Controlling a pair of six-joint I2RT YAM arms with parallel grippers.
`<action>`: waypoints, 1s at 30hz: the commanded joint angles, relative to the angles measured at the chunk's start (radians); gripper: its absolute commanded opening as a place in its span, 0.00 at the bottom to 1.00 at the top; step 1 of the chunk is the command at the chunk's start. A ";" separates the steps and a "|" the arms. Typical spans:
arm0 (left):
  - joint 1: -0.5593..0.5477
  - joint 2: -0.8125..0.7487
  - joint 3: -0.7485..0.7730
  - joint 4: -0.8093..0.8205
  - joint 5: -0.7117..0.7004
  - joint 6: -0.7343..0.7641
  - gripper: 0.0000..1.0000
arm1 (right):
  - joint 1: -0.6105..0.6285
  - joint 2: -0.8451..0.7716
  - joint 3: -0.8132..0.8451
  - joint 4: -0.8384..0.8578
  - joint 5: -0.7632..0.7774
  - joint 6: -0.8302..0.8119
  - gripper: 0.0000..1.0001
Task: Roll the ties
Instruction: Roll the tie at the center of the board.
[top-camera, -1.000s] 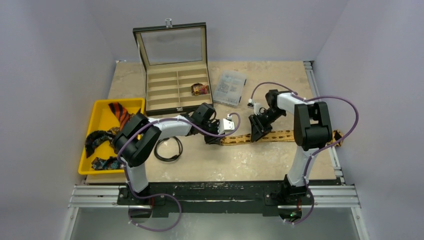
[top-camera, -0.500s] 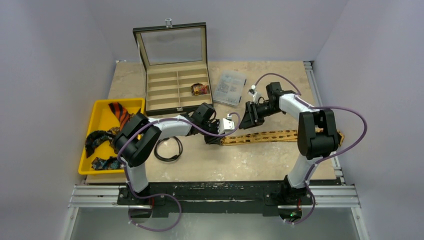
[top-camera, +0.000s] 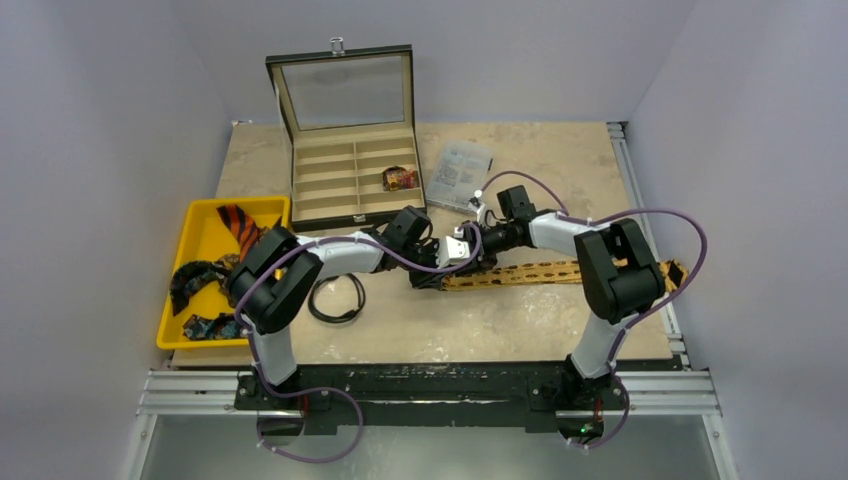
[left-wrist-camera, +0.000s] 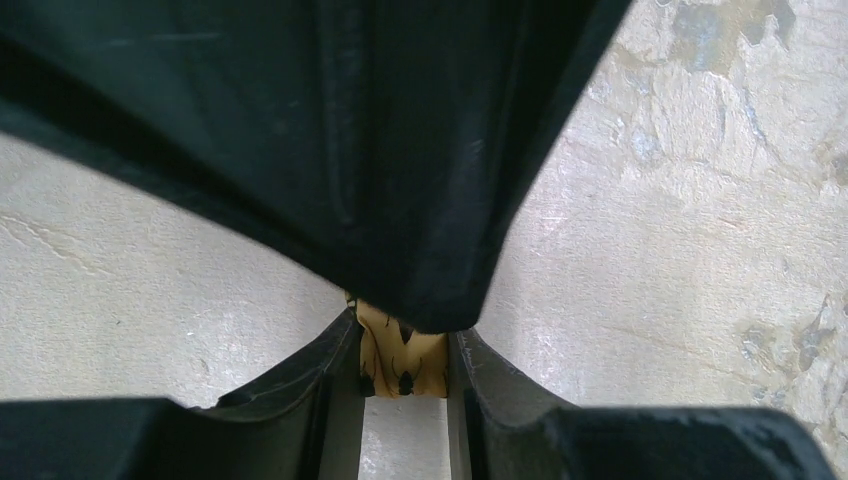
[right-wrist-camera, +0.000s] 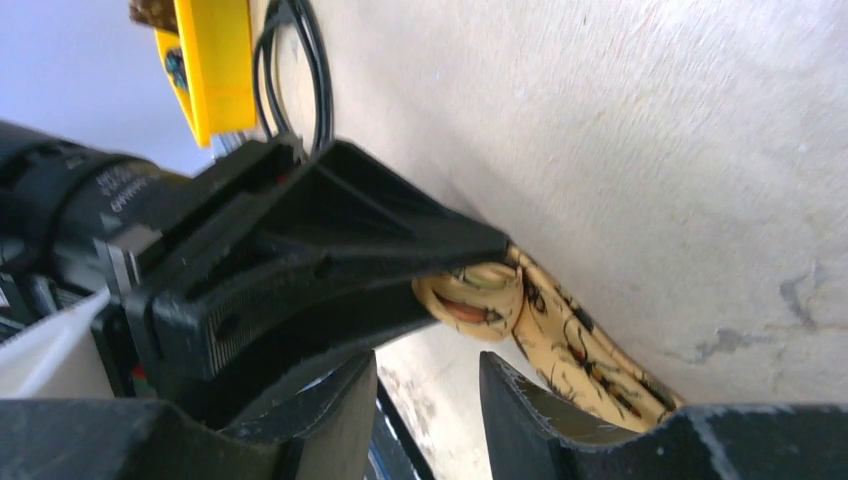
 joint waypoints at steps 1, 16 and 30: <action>-0.018 0.062 -0.049 -0.094 -0.058 -0.012 0.16 | 0.020 0.017 -0.015 0.197 0.027 0.153 0.41; -0.020 0.061 -0.055 -0.092 -0.063 -0.021 0.16 | 0.066 0.078 0.039 0.104 0.100 0.095 0.39; -0.020 0.057 -0.060 -0.087 -0.067 -0.019 0.16 | 0.079 0.083 0.067 0.006 0.202 0.039 0.35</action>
